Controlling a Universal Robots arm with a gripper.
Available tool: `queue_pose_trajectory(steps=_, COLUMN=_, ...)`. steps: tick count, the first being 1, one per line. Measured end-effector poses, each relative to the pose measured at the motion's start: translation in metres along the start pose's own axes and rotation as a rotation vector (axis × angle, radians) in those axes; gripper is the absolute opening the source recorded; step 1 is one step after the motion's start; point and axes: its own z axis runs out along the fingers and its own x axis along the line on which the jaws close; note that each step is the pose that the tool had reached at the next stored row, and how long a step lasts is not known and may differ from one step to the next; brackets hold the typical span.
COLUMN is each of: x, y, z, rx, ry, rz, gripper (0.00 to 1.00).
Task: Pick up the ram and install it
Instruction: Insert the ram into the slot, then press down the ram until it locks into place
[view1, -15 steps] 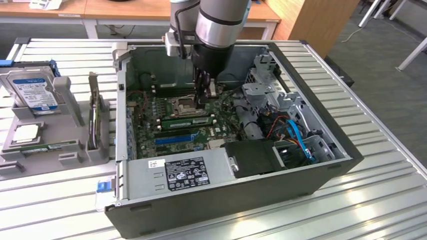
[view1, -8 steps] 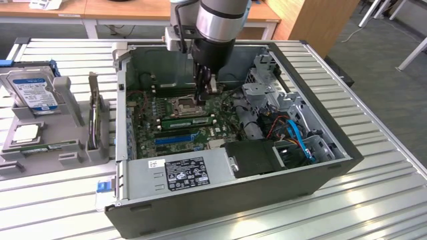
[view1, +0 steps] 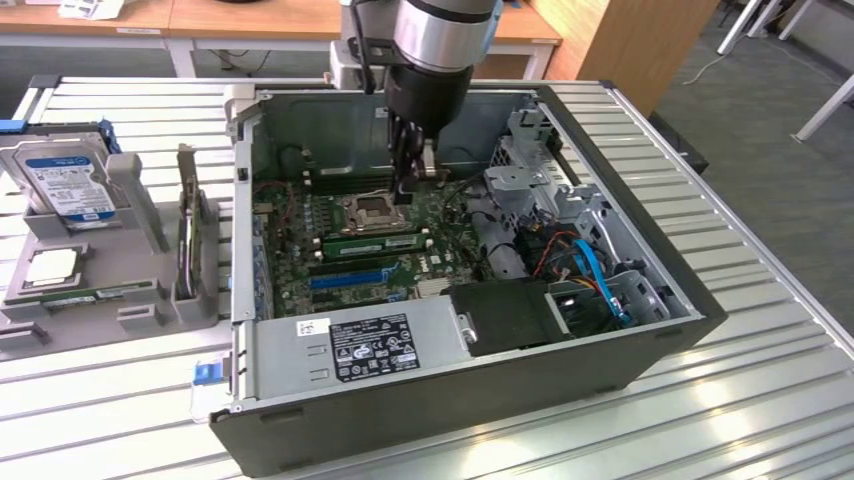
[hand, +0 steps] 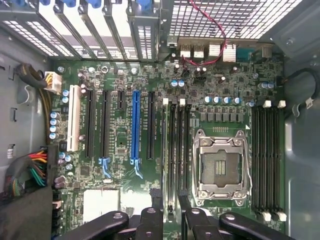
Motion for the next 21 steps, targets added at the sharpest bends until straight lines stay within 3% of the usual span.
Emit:
queue_pose_trajectory(steps=10, x=0.000, y=0.0007, z=-0.0114, rx=0.0000, ry=0.0000, rz=0.000, gripper=0.25)
queue_pose_trajectory(steps=21, x=0.000, y=0.0007, z=-0.0116, rx=0.0000, ry=0.0000, rz=0.000, gripper=0.25)
